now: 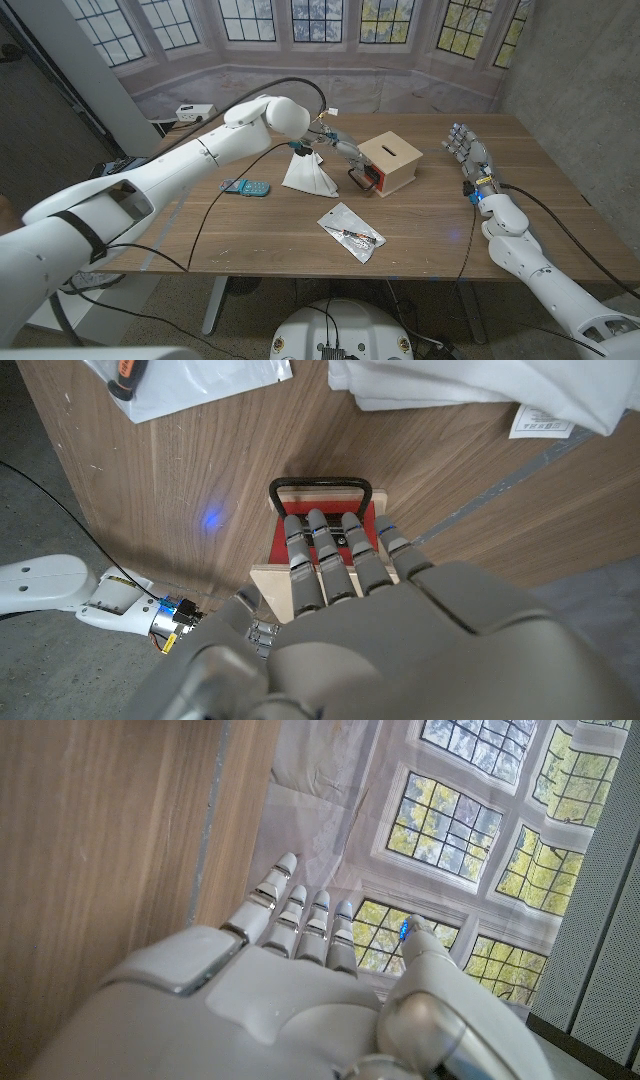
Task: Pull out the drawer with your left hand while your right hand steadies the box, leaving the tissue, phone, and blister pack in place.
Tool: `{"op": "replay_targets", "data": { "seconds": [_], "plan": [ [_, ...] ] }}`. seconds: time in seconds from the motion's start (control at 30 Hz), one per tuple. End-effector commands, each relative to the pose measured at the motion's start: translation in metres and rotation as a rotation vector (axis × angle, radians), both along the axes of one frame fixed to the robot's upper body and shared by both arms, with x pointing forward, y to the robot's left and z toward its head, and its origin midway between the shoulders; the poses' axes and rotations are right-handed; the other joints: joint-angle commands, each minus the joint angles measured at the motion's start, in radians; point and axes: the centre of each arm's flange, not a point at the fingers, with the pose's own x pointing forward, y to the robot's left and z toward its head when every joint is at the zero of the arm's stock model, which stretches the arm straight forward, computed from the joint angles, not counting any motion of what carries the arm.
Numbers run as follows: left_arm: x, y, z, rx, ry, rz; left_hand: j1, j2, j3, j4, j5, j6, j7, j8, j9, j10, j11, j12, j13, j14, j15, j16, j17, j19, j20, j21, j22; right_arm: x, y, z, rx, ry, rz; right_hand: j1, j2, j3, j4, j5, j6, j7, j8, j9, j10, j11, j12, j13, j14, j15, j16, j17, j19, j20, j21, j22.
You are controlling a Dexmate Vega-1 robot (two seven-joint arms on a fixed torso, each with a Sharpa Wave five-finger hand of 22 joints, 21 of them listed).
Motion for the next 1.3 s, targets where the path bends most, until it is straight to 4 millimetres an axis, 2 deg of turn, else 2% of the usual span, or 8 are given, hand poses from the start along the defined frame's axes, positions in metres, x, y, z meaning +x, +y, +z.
{"op": "replay_targets", "data": {
  "seconds": [0.03, 0.13, 0.6, 0.97, 1.07, 1.17, 1.3],
  "plan": [
    [0.006, -0.014, -0.008, -0.006, 0.022, -0.02, 0.0, -0.003, 0.016, -0.005, 0.004, 0.004, 0.006, -0.006, 0.003, 0.006, 0.004, -0.011, 0.004, 0.012, 0.006, -0.009, 0.003, 0.05, -0.042, 0.018, 0.002, 0.003, -0.001, 0.005, 0.013, -0.019, 0.009, 0.01, 0.004, 0.004, -0.008, 0.006, 0.008, 0.003, 0.002, 0.002, 0.005, 0.004, 0.002, 0.003, 0.0, -0.005, 0.002, 0.002, -0.003, 0.001, 0.005, 0.003],
    [0.006, -0.019, -0.008, -0.005, 0.017, -0.034, 0.0, -0.003, 0.02, -0.006, 0.004, 0.004, 0.007, -0.007, 0.004, 0.005, 0.004, -0.014, 0.004, 0.007, 0.003, -0.014, 0.004, 0.028, -0.027, 0.007, 0.002, 0.004, -0.002, 0.006, 0.013, -0.021, 0.008, 0.01, 0.004, 0.003, -0.008, 0.006, 0.008, 0.004, 0.002, 0.002, 0.005, 0.004, 0.001, 0.003, 0.0, -0.005, 0.002, 0.002, -0.002, 0.001, 0.005, 0.003],
    [0.013, -0.031, -0.01, 0.015, 0.023, -0.045, -0.002, -0.004, 0.025, -0.005, 0.004, 0.002, 0.009, -0.009, 0.004, 0.006, 0.006, -0.017, 0.004, 0.009, -0.002, -0.014, 0.005, 0.029, -0.023, 0.005, 0.003, 0.007, -0.008, -0.001, 0.026, -0.009, 0.002, 0.011, 0.004, 0.003, -0.01, 0.006, 0.009, 0.005, 0.002, 0.002, 0.006, 0.007, 0.002, 0.002, 0.0, -0.005, 0.003, 0.002, -0.002, 0.001, 0.006, 0.003],
    [0.022, -0.032, -0.012, 0.017, 0.046, -0.041, -0.003, -0.006, 0.033, -0.006, 0.003, 0.016, 0.036, -0.005, 0.004, 0.008, 0.017, -0.021, 0.005, 0.02, -0.005, -0.012, 0.006, 0.065, -0.028, 0.015, 0.003, 0.009, -0.01, -0.004, 0.035, 0.001, -0.004, 0.011, 0.005, 0.002, -0.01, 0.005, 0.009, 0.005, 0.002, 0.002, 0.006, 0.007, 0.002, 0.002, 0.0, -0.005, 0.004, 0.003, -0.002, 0.001, 0.006, 0.003],
    [0.024, -0.033, -0.014, 0.02, 0.05, -0.043, -0.003, -0.006, 0.034, -0.006, 0.003, 0.015, 0.035, -0.006, 0.004, 0.009, 0.017, -0.021, 0.005, 0.023, -0.005, -0.012, 0.006, 0.067, -0.027, 0.015, 0.003, 0.009, -0.011, -0.006, 0.038, 0.003, -0.006, 0.01, 0.005, 0.002, -0.01, 0.005, 0.009, 0.005, 0.002, 0.002, 0.005, 0.006, 0.002, 0.002, 0.0, -0.004, 0.004, 0.003, -0.002, 0.001, 0.006, 0.003],
    [0.026, -0.035, -0.015, 0.022, 0.058, -0.044, -0.004, -0.006, 0.037, -0.007, 0.003, 0.007, 0.021, -0.01, 0.004, 0.008, 0.021, -0.023, 0.005, 0.025, -0.004, -0.012, 0.006, 0.071, -0.027, 0.015, 0.004, 0.01, -0.012, -0.006, 0.042, 0.005, -0.007, 0.01, 0.005, 0.002, -0.01, 0.005, 0.009, 0.005, 0.001, 0.002, 0.005, 0.01, 0.002, 0.002, 0.0, -0.004, 0.004, 0.003, -0.002, 0.002, 0.006, 0.003],
    [0.026, -0.037, -0.015, 0.028, 0.057, -0.046, -0.004, -0.009, 0.041, -0.009, 0.003, 0.015, 0.057, -0.008, 0.004, 0.01, 0.025, -0.025, 0.006, 0.031, 0.003, -0.012, 0.006, 0.077, -0.033, 0.014, 0.004, 0.01, -0.013, -0.007, 0.045, 0.005, -0.009, 0.011, 0.005, 0.002, -0.011, 0.005, 0.009, 0.005, 0.001, 0.002, 0.006, 0.007, 0.002, 0.002, 0.0, -0.004, 0.004, 0.003, -0.002, 0.002, 0.006, 0.003]
  ]
}}
